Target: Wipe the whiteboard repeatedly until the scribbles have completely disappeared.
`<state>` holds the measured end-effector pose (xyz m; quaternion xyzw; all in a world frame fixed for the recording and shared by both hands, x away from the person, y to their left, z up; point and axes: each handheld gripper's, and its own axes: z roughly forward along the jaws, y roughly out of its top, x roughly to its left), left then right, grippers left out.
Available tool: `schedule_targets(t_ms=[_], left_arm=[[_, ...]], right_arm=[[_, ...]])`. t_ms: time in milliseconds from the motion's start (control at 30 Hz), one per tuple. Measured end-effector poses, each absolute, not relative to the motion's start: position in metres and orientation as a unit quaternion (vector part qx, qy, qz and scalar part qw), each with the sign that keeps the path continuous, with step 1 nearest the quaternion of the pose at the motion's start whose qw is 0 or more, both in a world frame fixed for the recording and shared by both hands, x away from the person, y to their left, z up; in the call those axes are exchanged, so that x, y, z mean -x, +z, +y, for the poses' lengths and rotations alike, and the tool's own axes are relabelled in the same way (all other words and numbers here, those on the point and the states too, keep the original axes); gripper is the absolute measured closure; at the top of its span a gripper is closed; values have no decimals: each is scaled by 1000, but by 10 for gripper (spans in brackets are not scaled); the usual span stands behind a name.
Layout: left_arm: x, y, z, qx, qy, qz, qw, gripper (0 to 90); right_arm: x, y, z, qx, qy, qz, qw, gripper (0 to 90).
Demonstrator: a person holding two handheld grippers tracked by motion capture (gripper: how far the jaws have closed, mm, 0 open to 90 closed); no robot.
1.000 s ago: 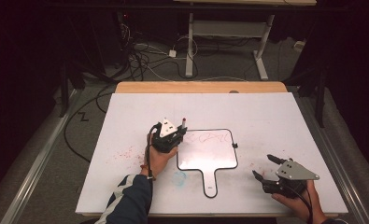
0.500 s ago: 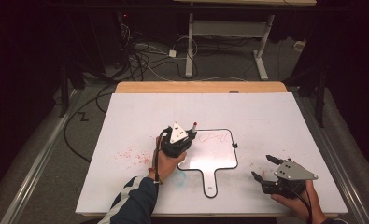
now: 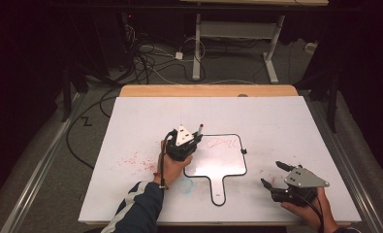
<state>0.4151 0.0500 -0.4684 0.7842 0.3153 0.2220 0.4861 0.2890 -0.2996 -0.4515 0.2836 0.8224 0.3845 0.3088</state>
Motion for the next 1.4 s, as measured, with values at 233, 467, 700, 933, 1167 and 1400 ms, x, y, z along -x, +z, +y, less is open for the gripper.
schedule_targets(t_ms=[233,467,700,933,1167,1400], left_arm=[[-424,-467,22,-794,209,295,489,789],[-432,-469,36,-789,232,301,482,789],[-438,-471,58,-772,228,335,490,788],[-423,-470,47,-785,221,303,493,788],[-436,-470,65,-776,244,335,476,788],[-430,-470,57,-773,209,337,495,788]], right_arm=[[-289,-454,-297,-278,382,827,305,256],[-288,-454,-299,-279,381,827,306,257],[-287,-454,-299,-278,380,827,308,257],[-287,-454,-298,-276,379,828,307,256],[-287,-455,-299,-276,378,829,306,258],[-287,-454,-297,-272,377,831,306,257]])
